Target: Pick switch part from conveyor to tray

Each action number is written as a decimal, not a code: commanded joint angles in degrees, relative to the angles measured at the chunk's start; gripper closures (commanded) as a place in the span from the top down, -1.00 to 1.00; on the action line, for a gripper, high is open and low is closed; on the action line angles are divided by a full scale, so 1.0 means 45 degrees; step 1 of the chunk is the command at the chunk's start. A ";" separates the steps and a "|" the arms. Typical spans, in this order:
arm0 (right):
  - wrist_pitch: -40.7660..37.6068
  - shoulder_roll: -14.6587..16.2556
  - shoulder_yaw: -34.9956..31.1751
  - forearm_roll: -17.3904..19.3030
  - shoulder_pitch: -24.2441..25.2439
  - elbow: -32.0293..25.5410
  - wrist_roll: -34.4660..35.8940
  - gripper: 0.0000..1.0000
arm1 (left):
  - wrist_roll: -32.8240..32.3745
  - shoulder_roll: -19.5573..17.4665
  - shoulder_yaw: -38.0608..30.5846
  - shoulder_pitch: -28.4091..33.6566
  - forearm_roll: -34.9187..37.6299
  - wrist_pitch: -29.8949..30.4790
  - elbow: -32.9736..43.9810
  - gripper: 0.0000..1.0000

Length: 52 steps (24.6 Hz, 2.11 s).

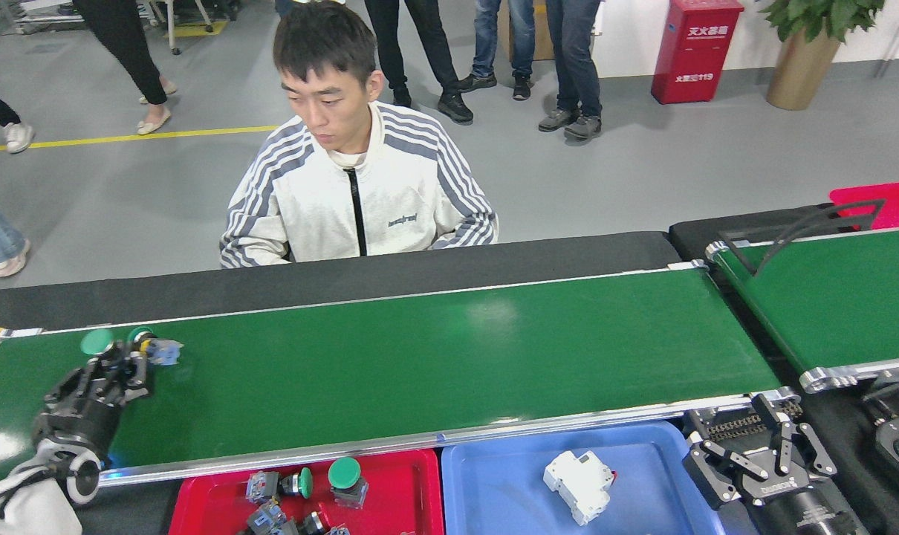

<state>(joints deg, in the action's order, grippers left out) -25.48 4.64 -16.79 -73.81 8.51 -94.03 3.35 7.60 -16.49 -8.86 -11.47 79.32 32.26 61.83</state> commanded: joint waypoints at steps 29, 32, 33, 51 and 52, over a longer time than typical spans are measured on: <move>0.0115 0.0003 -0.0528 0.0074 0.0198 -0.0178 0.0017 1.00 | -0.2529 0.2064 -0.2875 0.5810 -0.0634 -0.1914 0.7979 1.00; 0.0115 0.0003 -0.0528 0.0055 0.0257 -0.0178 0.0017 1.00 | -0.2510 0.1986 -0.3109 0.5653 -0.0614 -0.1934 0.7607 1.00; 0.0115 0.0003 -0.0528 0.0055 0.0276 -0.0198 0.0017 1.00 | -0.2490 0.1986 -0.3148 0.5575 -0.0575 -0.1914 0.7568 1.00; 0.2576 -0.0407 -0.0410 -0.0101 0.0882 -0.0959 -0.0354 0.97 | -0.1670 0.0970 -0.3910 0.4579 -0.0536 -0.1954 0.5771 1.00; 0.2576 -0.0407 -0.0410 -0.0101 0.0901 -0.0959 -0.0354 0.97 | -0.1670 0.0970 -0.4047 0.4579 -0.0536 -0.1954 0.5771 1.00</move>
<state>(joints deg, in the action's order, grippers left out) -14.02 2.78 -18.54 -74.25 12.73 -97.52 1.78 -0.39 -11.45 -26.31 9.38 76.92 23.44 87.33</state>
